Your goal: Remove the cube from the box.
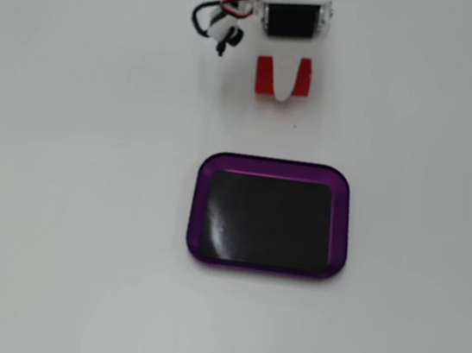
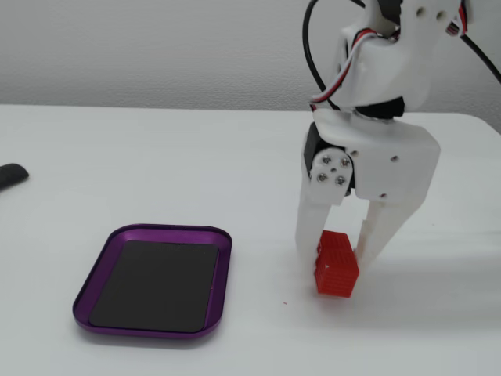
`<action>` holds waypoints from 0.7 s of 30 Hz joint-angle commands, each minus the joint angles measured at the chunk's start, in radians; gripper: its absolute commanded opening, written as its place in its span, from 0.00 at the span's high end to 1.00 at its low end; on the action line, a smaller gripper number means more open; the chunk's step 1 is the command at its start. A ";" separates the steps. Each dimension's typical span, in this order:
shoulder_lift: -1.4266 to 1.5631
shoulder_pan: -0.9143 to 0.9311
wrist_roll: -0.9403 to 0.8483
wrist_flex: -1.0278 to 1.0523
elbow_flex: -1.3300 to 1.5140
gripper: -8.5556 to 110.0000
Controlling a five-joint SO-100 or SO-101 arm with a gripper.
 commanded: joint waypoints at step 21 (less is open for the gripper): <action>0.071 0.005 -0.008 0.130 -0.046 0.64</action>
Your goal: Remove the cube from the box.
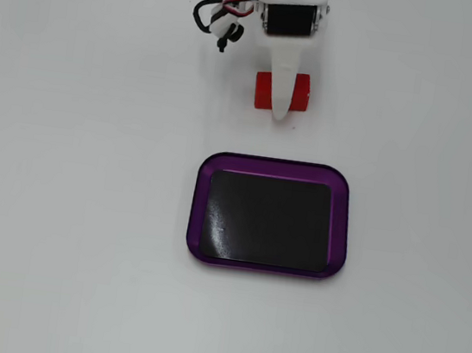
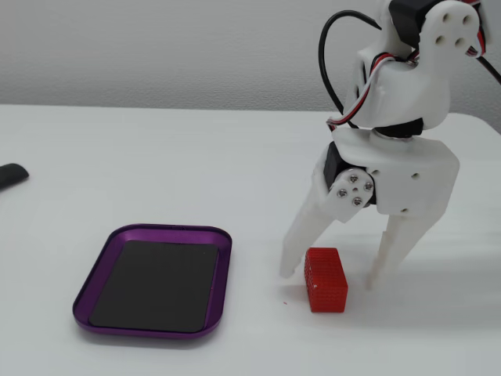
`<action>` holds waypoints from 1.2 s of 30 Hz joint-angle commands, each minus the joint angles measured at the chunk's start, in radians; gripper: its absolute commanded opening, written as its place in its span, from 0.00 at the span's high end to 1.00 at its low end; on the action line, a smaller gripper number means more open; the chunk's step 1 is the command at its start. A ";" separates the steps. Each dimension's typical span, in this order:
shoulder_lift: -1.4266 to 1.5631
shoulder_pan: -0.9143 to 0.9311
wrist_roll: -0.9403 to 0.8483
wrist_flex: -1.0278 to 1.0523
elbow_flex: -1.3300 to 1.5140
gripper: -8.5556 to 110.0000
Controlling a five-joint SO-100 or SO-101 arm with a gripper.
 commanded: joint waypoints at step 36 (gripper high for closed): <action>1.440 0.187 -0.133 0.210 0.830 0.63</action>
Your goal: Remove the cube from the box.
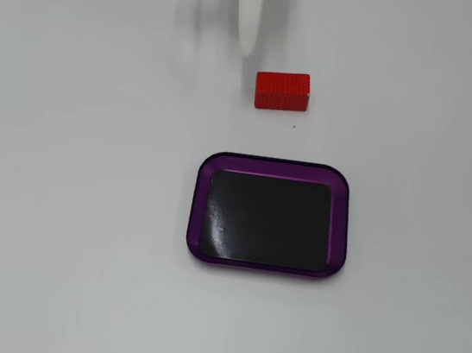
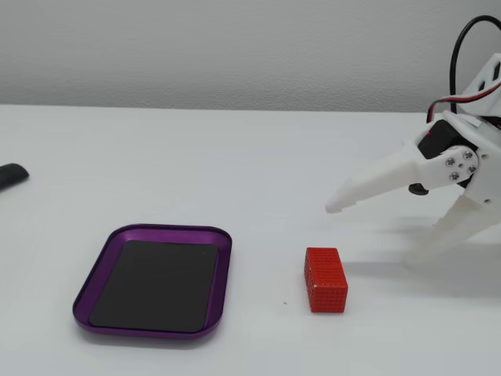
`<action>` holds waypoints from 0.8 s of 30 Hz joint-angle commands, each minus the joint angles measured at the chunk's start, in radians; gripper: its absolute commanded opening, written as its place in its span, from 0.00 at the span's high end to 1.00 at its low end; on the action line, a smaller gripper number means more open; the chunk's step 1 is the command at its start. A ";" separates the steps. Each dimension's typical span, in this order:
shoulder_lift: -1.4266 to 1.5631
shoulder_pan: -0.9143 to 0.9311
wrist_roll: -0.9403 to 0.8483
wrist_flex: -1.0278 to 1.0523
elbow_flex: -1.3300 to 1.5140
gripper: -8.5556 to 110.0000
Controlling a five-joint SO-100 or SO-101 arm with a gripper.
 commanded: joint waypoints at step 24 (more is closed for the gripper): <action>0.267 0.049 0.008 0.146 0.071 0.79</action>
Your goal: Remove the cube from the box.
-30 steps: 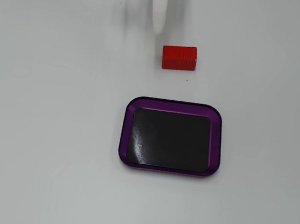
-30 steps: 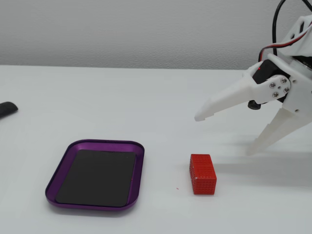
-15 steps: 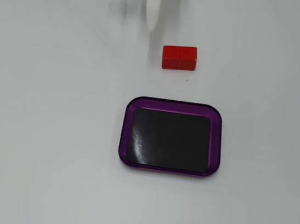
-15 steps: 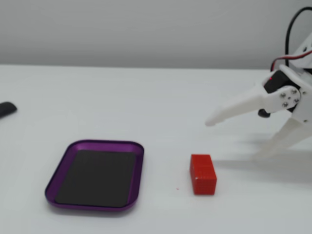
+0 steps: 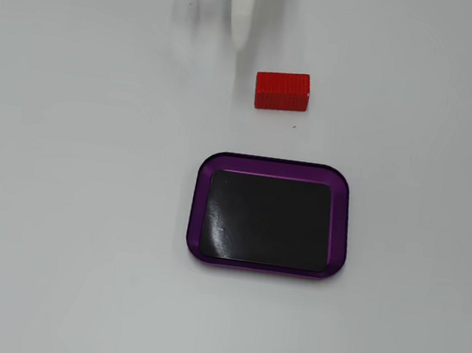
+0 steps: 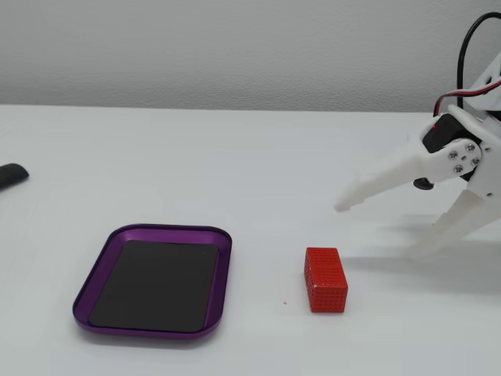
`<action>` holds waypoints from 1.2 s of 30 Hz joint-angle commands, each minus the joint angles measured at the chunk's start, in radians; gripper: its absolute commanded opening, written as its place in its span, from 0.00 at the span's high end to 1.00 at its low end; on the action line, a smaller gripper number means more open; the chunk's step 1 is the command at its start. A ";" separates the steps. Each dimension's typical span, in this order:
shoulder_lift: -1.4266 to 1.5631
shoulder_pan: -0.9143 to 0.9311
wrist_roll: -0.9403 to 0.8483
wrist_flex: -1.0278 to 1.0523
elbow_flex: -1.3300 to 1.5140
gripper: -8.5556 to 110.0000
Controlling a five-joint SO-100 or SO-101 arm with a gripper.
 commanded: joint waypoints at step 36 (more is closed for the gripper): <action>0.104 0.006 0.084 0.025 0.006 0.93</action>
